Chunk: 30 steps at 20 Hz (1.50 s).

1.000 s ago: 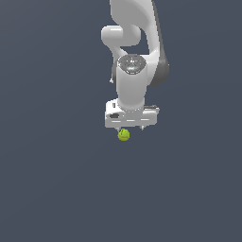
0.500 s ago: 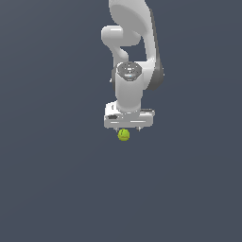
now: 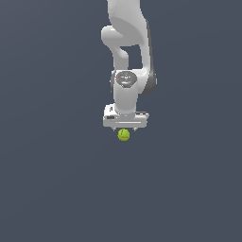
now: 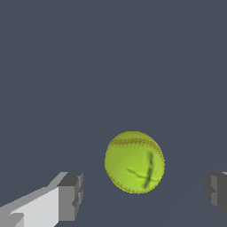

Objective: Pick up the object and move it to a goal position.

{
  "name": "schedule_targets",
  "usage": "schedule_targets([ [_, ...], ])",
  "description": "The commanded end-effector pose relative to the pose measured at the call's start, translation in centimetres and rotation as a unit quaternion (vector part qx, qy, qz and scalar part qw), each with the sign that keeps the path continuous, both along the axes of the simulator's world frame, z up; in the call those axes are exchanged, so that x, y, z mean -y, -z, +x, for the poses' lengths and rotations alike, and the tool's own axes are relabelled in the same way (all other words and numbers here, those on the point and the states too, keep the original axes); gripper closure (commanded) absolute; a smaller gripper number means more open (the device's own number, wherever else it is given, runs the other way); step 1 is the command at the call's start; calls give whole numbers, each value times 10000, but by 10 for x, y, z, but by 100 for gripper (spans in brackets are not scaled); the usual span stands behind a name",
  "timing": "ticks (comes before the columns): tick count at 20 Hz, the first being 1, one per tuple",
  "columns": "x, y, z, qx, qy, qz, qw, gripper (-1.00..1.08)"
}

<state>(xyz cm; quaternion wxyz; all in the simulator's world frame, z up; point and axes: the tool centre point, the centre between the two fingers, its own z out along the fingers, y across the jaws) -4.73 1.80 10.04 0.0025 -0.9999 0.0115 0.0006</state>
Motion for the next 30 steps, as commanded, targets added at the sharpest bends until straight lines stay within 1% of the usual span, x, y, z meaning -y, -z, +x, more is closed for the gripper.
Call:
schedule_targets([
  [1, 2, 6, -5, 5, 32, -17, 10000, -92],
  [9, 3, 11, -7, 1, 43, -22, 10000, -92],
  [18, 3, 49, -9, 3, 45, -23, 10000, -92],
  [24, 3, 59, -8, 5, 48, -25, 10000, -92],
  [25, 3, 59, -8, 5, 48, -25, 10000, 108],
  [30, 3, 59, -8, 5, 48, -25, 10000, 108],
])
